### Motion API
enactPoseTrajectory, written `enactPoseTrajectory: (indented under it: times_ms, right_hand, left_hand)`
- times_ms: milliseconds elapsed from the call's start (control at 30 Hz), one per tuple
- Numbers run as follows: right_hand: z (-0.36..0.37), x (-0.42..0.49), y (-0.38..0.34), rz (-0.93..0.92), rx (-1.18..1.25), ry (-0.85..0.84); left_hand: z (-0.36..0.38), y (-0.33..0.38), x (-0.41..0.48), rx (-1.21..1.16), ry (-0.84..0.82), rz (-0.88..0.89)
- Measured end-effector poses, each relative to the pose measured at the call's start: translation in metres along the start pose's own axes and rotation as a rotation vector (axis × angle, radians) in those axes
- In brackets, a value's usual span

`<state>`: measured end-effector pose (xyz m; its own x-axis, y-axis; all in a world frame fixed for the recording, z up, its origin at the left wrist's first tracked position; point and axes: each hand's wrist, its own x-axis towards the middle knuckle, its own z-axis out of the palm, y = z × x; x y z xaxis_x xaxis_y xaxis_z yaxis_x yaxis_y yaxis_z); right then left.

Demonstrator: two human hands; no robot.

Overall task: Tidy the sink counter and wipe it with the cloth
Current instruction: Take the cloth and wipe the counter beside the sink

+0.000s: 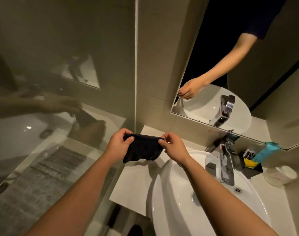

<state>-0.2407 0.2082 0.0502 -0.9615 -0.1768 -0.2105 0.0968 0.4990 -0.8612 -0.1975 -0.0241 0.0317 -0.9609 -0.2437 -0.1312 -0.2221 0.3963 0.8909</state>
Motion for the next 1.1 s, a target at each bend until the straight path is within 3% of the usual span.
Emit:
enactPoseTrajectory:
  times_ms: [333, 467, 633, 800, 967, 1100]
  right_hand:
    - [0.009, 0.116, 0.043, 0.220, 0.049, 0.087]
    - [0.009, 0.143, 0.071, 0.260, -0.143, 0.172]
    - [0.002, 0.116, 0.089, 0.129, -0.285, 0.185]
    - [-0.002, 0.074, 0.094, 0.028, -0.473, 0.172]
    - [-0.011, 0.031, 0.109, -0.092, -0.671, 0.283]
    - [-0.016, 0.005, 0.135, 0.005, -0.789, 0.287]
  left_hand:
    - [0.051, -0.009, 0.129, 0.086, -0.044, -0.124]
    - [0.079, -0.018, 0.151, 0.219, -0.068, -0.148]
    - [0.105, -0.037, 0.127, 0.369, -0.017, -0.061]
    - [0.126, -0.049, 0.114, 0.560, -0.110, 0.084]
    - [0.148, -0.052, 0.114, 0.761, -0.160, 0.199]
    - [0.163, -0.057, 0.116, 0.852, -0.136, 0.157]
